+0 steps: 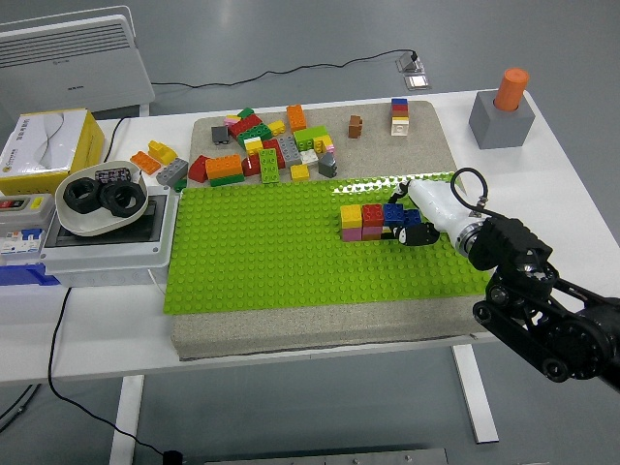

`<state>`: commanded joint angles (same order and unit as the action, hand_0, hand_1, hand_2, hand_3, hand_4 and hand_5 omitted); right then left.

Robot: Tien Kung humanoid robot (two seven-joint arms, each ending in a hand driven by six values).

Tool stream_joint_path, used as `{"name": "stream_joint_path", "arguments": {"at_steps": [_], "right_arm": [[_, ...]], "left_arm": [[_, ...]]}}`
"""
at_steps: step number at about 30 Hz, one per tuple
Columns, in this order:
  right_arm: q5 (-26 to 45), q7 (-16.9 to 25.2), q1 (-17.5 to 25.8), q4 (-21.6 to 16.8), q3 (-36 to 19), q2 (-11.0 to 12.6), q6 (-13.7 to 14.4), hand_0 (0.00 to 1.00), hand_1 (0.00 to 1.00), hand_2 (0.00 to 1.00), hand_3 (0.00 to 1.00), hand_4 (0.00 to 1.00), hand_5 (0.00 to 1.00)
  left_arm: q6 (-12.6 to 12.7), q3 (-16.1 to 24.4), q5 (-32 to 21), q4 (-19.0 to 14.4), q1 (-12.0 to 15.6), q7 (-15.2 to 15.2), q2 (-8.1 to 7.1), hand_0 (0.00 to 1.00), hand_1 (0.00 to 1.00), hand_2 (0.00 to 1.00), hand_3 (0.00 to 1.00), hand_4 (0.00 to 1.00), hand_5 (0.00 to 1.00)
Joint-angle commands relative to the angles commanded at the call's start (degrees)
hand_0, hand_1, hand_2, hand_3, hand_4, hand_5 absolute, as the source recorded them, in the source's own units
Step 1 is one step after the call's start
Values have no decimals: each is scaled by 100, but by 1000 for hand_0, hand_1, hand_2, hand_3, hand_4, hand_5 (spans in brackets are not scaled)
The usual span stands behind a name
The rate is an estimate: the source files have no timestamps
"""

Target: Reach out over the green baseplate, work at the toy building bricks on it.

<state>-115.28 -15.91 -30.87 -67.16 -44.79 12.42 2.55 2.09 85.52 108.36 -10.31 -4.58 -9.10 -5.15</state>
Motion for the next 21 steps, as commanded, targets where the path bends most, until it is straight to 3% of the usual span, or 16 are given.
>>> {"name": "stream_joint_path", "arguments": {"at_steps": [21], "right_arm": [[16, 0, -13, 4, 16, 2, -2, 852, 781, 794, 681, 632, 162]], "left_arm": [[4, 6, 8, 0, 1, 0, 1, 723, 603, 527, 613, 653, 572]]}}
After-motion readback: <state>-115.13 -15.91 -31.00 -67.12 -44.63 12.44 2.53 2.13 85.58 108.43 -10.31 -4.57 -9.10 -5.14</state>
